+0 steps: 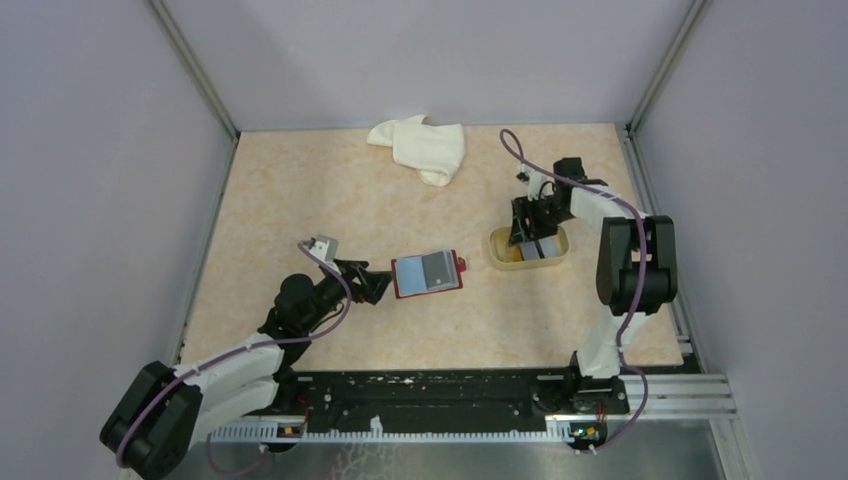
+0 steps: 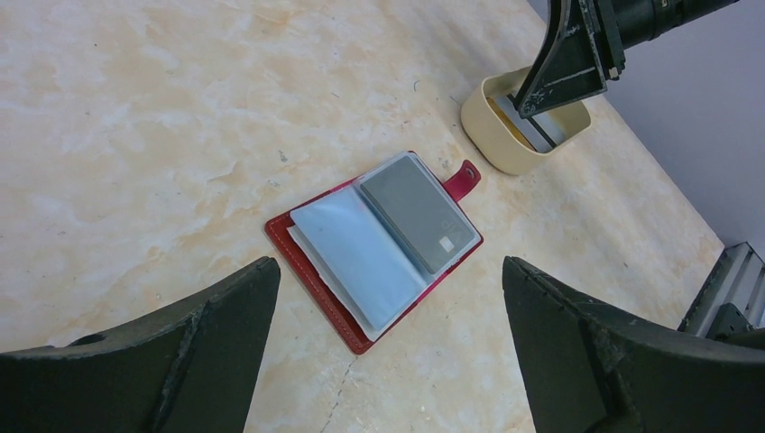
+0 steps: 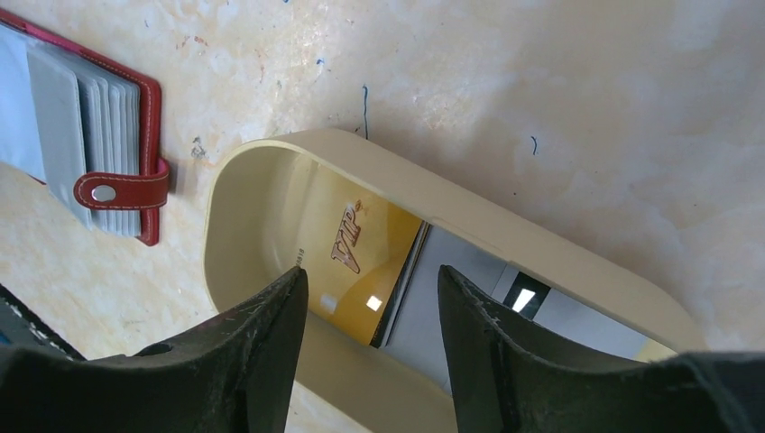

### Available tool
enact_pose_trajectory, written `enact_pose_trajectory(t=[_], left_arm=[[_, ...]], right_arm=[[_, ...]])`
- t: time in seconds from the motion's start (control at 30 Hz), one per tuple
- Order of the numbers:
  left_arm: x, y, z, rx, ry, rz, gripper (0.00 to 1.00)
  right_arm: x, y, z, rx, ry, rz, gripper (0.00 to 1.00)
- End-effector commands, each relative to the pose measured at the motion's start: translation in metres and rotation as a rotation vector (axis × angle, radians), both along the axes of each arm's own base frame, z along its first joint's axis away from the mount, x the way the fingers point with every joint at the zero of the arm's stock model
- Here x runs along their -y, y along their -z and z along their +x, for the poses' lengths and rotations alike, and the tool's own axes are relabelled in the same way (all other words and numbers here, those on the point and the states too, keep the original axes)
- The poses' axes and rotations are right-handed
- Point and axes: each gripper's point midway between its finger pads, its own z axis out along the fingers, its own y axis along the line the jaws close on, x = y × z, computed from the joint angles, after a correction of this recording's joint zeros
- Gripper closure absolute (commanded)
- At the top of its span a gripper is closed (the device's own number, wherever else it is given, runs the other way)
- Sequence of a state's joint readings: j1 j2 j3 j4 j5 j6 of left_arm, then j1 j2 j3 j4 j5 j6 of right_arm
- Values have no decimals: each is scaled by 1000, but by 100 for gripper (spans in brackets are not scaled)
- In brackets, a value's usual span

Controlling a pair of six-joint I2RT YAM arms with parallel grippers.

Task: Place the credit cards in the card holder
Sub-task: Pick up the credit card from the storage box.

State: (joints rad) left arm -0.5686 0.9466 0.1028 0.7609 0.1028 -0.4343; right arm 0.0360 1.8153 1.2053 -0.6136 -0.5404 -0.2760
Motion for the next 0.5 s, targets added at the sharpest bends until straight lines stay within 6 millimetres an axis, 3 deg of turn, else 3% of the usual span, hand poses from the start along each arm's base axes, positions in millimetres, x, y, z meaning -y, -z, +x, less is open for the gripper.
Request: enact_pose_trajectory(t=[0.0, 0.3, 0.47], left_arm=[[-4, 1, -1, -2, -16, -8, 1], [-1, 1, 0, -8, -7, -7, 1], [-1, 2, 1, -11, -8, -5, 1]], right_arm=[[-7, 1, 4, 10, 29, 40, 48], [-12, 15, 1, -18, 82, 68, 50], [-28, 19, -9, -92, 59, 168, 57]])
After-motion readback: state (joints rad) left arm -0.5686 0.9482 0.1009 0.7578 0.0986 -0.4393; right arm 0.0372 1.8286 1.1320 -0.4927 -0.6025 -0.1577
